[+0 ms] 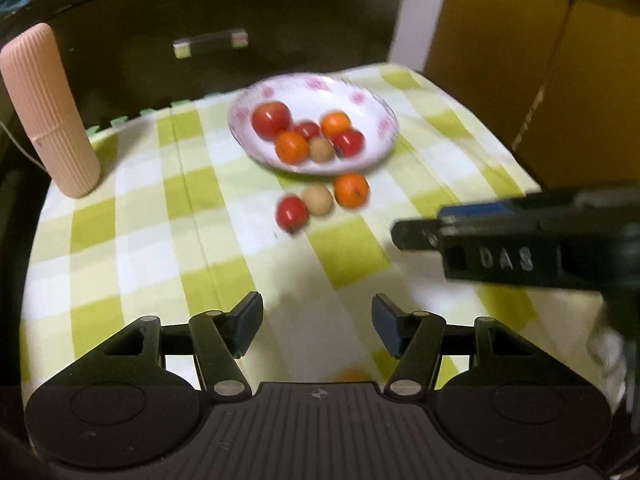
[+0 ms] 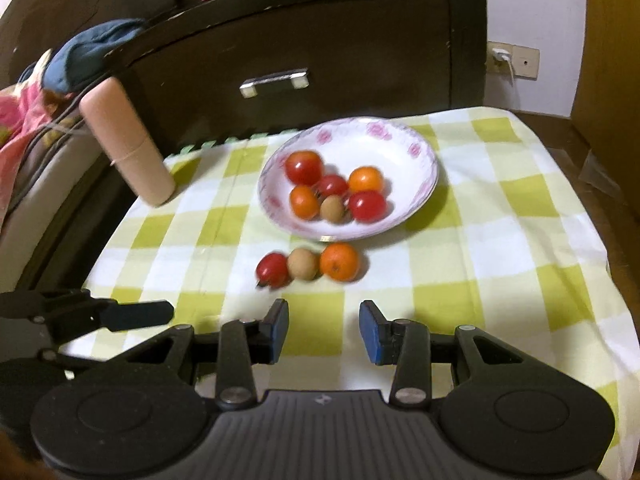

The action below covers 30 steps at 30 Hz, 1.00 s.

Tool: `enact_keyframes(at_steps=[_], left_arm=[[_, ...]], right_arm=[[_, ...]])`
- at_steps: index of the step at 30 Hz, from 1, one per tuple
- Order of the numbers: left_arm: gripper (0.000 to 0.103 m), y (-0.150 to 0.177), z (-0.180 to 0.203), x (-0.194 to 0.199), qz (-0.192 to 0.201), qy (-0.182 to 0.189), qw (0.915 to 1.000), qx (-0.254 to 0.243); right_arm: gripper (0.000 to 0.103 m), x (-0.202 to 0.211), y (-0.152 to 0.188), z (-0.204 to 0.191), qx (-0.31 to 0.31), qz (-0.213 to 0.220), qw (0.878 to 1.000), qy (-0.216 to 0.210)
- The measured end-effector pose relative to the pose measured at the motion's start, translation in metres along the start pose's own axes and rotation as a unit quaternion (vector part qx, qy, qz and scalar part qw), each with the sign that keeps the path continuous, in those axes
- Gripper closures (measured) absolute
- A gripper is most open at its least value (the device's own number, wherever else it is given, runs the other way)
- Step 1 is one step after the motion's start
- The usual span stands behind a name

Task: Organize fruits
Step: 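Withdraw both tools from the plate back over the cloth, then lower left gripper around small orange-brown fruit while right gripper moves to the tangerine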

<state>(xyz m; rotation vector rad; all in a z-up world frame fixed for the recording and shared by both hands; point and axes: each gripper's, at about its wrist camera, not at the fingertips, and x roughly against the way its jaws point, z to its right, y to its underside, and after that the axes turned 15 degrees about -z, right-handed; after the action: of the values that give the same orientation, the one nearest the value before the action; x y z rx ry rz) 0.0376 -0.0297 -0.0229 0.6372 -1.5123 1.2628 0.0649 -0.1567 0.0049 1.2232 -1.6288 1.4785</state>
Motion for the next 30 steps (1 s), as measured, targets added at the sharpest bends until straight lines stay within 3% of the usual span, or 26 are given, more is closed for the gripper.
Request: enact_keyframes(at_steps=[12, 17, 21, 30], left_arm=[[0.055, 0.031, 0.017, -0.032, -0.05, -0.003, 0.9981, -0.035], [0.06, 0.03, 0.016, -0.035, -0.049, -0.004, 0.9983, -0.033], [0.07, 0.033, 0.02, -0.034, -0.046, -0.007, 0.9978, -0.046], [0.071, 0.033, 0.021, -0.032, -0.053, 0.0, 0.9976, -0.045]], right_arm=[[0.065, -0.003, 0.015, 0.004, -0.01, -0.019, 1.0, -0.005], [0.065, -0.009, 0.013, 0.006, -0.01, -0.03, 0.999, -0.007], [0.065, -0.014, 0.011, 0.008, -0.014, -0.035, 0.999, -0.004], [0.065, -0.019, 0.002, 0.015, -0.026, -0.041, 0.999, 0.003]])
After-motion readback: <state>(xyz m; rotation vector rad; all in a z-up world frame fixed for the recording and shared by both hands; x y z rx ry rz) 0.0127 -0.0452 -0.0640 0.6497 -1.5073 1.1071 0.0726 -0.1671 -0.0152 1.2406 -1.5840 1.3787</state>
